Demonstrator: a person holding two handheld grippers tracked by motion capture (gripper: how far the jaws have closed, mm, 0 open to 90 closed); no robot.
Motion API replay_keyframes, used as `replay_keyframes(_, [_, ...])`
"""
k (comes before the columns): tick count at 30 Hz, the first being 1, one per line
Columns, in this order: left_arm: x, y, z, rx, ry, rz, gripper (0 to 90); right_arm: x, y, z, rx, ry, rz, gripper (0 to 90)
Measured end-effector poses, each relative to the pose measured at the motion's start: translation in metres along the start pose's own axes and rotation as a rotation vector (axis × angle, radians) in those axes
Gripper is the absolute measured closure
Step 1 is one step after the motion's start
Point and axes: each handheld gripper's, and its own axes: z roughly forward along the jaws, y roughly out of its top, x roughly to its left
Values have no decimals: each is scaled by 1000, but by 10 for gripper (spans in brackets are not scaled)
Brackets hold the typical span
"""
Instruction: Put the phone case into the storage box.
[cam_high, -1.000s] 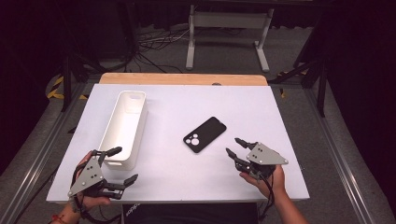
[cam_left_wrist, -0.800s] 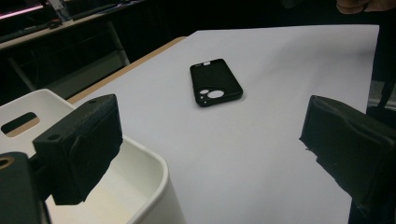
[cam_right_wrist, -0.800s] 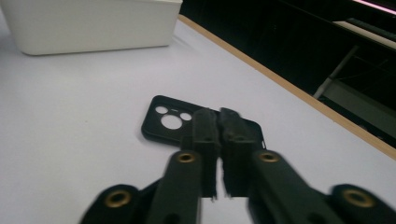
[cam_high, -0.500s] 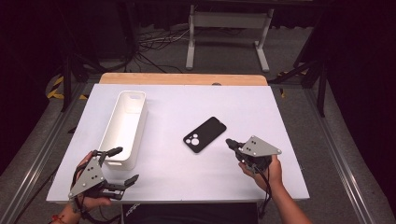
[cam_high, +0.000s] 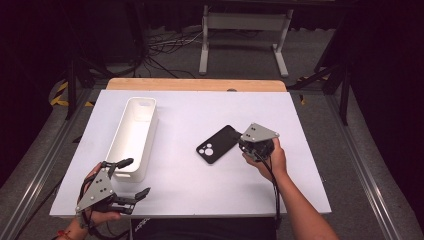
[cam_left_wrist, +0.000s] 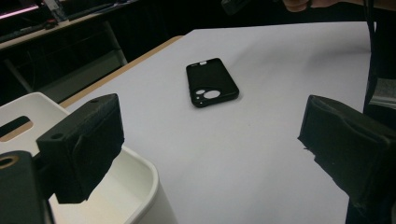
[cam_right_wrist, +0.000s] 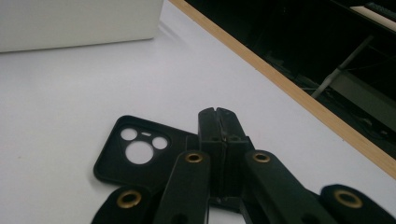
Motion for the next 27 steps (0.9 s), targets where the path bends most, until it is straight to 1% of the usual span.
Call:
replay_keyframes(1, [0,0,0,0,-1,0,72,-1,2,7,7,2,-2,900])
replay_keyframes(2, [0,0,0,3,1,7,72,-2,2,10,9,3,0,900])
replay_keyframes(3, [0,-1,0,3,-2,1,72,-3,3,14,12,11,12,900])
replay_keyframes(4, [-1,-1,1,0,-3,-6,73,-5,4,19,18,17,14,900])
replay_keyframes(6, [-1,-1,1,1,-4,-6,73,-5,5,22,25,16,15,900])
replay_keyframes(7, [-1,-1,0,0,-6,-7,73,-7,5,28,34,27,30,900])
replay_keyframes(8, [-1,-1,0,-1,-7,-8,74,-8,6,32,45,31,34,900])
replay_keyframes(9, [-1,-1,0,-1,-7,-8,74,-9,6,36,57,28,31,900])
replay_keyframes(11, [-1,-1,0,1,-7,-6,75,-12,6,45,73,33,46,900])
replay_keyframes(12, [-1,-1,0,1,-8,-8,75,-14,6,49,80,31,45,900])
replay_keyframes(16, [0,-1,0,8,-11,7,76,-19,4,64,115,34,70,900])
replay_keyframes(17, [0,-1,0,8,-11,7,76,-19,4,64,115,34,70,900])
replay_keyframes(21, [0,-2,0,12,-9,-1,76,-24,1,80,153,22,74,900])
replay_keyframes(23, [0,-2,0,11,-14,-3,77,-25,1,82,157,19,77,900])
replay_keyframes(25, [0,-2,1,17,-18,8,77,-28,-1,87,168,20,85,900])
replay_keyframes(27, [0,-2,1,17,-20,7,77,-30,-3,92,180,22,95,900])
